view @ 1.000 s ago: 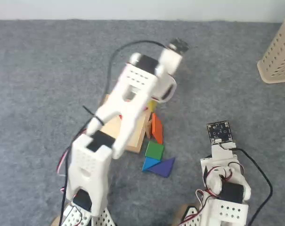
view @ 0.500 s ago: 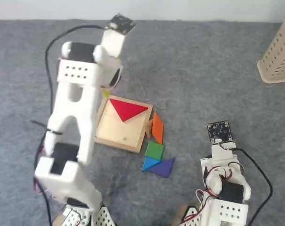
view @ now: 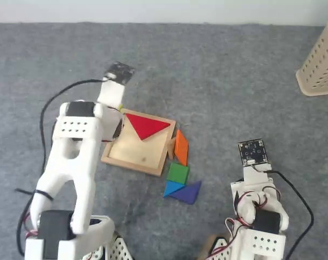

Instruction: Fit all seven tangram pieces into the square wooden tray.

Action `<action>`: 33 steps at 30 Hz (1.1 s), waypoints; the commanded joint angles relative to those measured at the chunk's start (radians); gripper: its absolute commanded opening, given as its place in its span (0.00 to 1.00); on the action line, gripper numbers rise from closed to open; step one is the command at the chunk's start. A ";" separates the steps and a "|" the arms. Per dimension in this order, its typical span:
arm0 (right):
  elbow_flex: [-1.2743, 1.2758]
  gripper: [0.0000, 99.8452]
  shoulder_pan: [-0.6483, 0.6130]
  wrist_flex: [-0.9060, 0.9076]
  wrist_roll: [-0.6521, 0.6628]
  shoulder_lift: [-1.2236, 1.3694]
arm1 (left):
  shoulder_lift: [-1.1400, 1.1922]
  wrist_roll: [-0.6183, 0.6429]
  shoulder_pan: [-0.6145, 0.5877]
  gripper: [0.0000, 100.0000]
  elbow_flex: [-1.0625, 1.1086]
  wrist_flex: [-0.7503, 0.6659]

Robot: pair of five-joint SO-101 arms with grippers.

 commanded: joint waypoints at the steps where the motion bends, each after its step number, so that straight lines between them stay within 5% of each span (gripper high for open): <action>1: 0.006 0.01 0.012 -0.013 0.012 -0.015 | -0.012 0.149 -0.020 0.03 0.024 -0.092; 18: 0.006 0.01 0.012 -0.013 0.012 -0.015 | -0.009 0.117 0.054 0.03 0.120 -0.129; 23: 0.006 0.01 0.012 -0.013 0.012 -0.015 | -0.009 0.120 0.052 0.03 0.189 -0.285; 33: 0.006 0.01 0.012 -0.013 0.012 -0.015 | 0.055 0.114 0.048 0.03 0.213 -0.350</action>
